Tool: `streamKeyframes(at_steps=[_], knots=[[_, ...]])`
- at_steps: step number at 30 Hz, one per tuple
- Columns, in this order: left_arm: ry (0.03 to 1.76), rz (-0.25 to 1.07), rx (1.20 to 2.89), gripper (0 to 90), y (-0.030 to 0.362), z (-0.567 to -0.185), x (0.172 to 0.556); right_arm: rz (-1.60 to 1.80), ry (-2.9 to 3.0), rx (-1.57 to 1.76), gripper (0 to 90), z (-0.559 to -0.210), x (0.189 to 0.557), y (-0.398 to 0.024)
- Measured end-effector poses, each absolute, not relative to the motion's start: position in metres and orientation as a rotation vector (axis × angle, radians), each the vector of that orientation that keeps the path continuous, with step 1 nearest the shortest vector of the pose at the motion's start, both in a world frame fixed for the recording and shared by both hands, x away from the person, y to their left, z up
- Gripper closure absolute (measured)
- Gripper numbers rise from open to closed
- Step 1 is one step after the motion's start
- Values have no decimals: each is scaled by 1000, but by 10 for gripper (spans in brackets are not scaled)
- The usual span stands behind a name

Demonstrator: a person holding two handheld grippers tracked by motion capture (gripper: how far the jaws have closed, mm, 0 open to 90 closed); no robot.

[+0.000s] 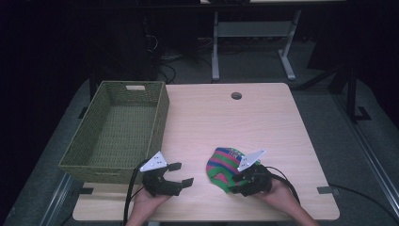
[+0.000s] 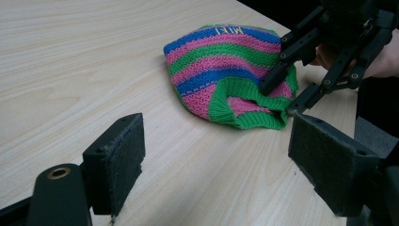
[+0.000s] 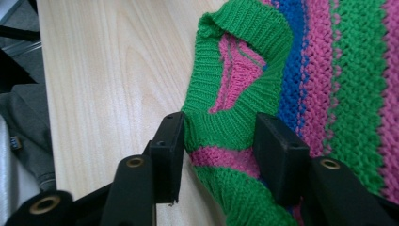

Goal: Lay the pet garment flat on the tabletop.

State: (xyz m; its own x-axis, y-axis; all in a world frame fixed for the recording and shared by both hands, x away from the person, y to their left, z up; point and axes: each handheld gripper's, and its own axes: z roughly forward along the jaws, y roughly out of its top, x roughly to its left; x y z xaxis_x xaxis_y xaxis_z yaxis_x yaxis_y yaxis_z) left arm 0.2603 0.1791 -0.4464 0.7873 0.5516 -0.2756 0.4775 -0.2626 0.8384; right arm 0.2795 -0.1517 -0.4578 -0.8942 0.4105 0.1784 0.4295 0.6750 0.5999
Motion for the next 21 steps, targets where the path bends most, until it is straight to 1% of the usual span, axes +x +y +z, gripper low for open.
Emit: streamKeyframes(at_steps=[4, 9, 21], knots=[[785, 82, 1907, 189, 178, -447, 261, -1050, -2880, -717, 560, -459, 276, -152], [786, 85, 1903, 189, 179, -447, 261, -1048, -2928, -698, 617, -459, 274, -151], [779, 86, 1914, 189, 177, -447, 260, -1075, -2898, -725, 715, -460, 277, -155]])
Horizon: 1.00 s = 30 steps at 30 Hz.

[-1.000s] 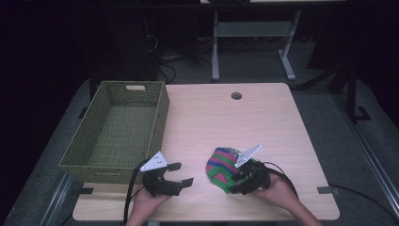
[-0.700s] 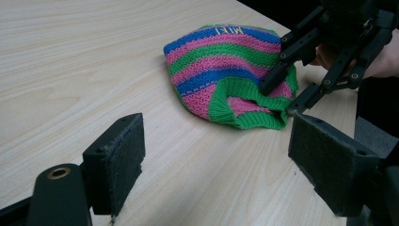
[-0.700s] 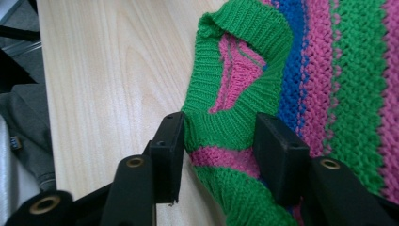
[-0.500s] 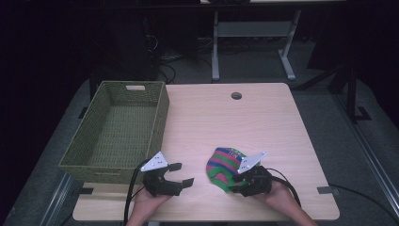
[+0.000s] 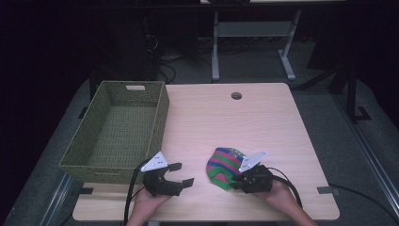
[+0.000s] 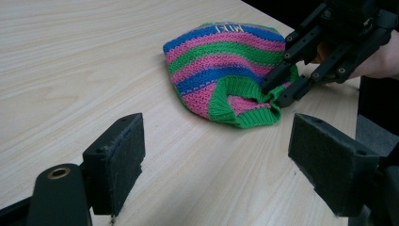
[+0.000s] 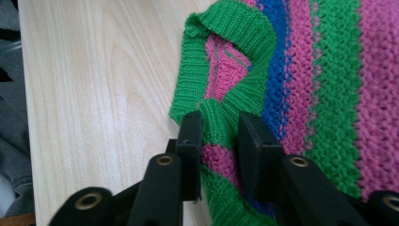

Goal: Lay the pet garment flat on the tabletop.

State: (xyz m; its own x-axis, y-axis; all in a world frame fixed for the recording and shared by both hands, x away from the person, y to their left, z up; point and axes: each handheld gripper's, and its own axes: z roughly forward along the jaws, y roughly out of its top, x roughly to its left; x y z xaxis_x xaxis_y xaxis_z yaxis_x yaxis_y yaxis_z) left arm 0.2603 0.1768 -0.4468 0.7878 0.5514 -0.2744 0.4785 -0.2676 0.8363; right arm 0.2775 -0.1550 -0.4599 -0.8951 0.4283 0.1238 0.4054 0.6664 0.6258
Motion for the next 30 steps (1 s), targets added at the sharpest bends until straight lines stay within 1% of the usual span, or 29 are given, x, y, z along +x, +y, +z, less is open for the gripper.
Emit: streamKeyframes(at_steps=[3, 12, 22, 30], knots=[[775, 86, 1920, 189, 176, -447, 261, 1058, 2841, 711, 750, -461, 280, -157], [772, 78, 1919, 190, 172, -448, 261, 1072, 2853, 736, 791, -458, 282, -159], [746, 68, 1923, 192, 161, -446, 262, 1163, 2838, 755, 798, -445, 279, -168], [707, 57, 1938, 198, 150, -443, 263, 1195, 2807, 747, 802, -426, 281, -172]])
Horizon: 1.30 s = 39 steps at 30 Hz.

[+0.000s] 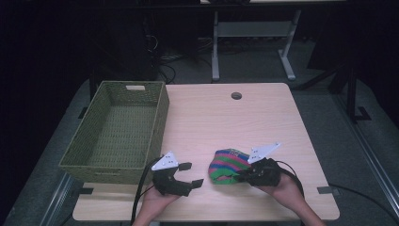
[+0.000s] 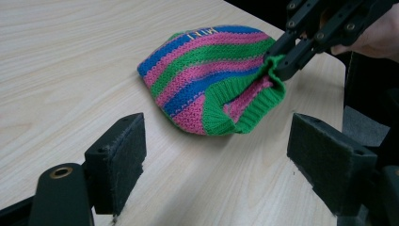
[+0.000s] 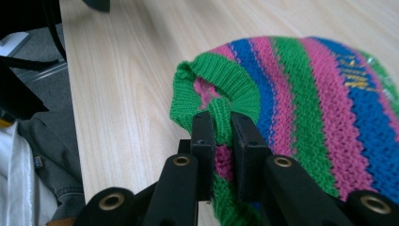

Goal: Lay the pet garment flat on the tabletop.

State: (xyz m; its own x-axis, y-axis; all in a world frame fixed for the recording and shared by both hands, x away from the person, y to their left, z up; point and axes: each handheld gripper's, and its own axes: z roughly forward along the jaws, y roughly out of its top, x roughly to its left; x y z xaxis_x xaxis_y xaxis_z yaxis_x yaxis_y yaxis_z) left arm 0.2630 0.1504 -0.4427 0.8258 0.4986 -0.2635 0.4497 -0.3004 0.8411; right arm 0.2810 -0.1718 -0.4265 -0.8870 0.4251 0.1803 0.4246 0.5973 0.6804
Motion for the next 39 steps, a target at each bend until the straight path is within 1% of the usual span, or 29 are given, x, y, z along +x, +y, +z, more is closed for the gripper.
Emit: streamKeyframes(at_steps=[14, 24, 28, 39], knots=[[663, 33, 1944, 198, 139, -437, 266, 1259, 2765, 739, 802, -400, 286, -183], [638, 23, 1953, 217, 126, -438, 270, 1300, 2739, 737, 803, -386, 289, -189], [635, 18, 1956, 234, 123, -439, 271, 1318, 2729, 734, 802, -382, 290, -191], [611, 13, 1940, 324, 117, -440, 278, 1350, 2715, 728, 802, -371, 291, -196]])
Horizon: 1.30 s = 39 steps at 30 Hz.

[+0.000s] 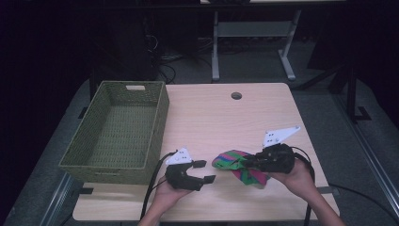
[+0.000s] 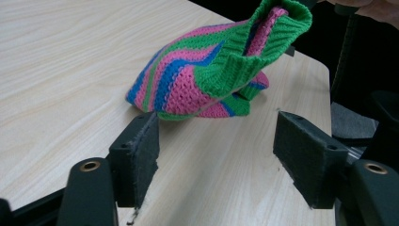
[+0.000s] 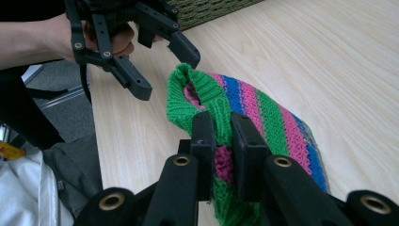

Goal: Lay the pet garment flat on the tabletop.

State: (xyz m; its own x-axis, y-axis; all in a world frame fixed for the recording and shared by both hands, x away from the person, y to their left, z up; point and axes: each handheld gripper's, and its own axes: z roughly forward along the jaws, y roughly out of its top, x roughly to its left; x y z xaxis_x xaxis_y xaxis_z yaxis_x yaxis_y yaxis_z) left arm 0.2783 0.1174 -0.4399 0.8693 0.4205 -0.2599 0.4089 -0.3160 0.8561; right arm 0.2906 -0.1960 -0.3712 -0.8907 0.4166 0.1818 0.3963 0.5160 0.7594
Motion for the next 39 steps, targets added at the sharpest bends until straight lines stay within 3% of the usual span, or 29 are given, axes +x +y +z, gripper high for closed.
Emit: streamKeyframes(at_steps=[26, 39], knots=[[575, -17, 1906, 518, 99, -446, 298, 1361, 2686, 723, 803, -354, 293, -201], [542, -21, 1900, 765, 94, -446, 300, 1382, 2674, 730, 803, -354, 294, -207]])
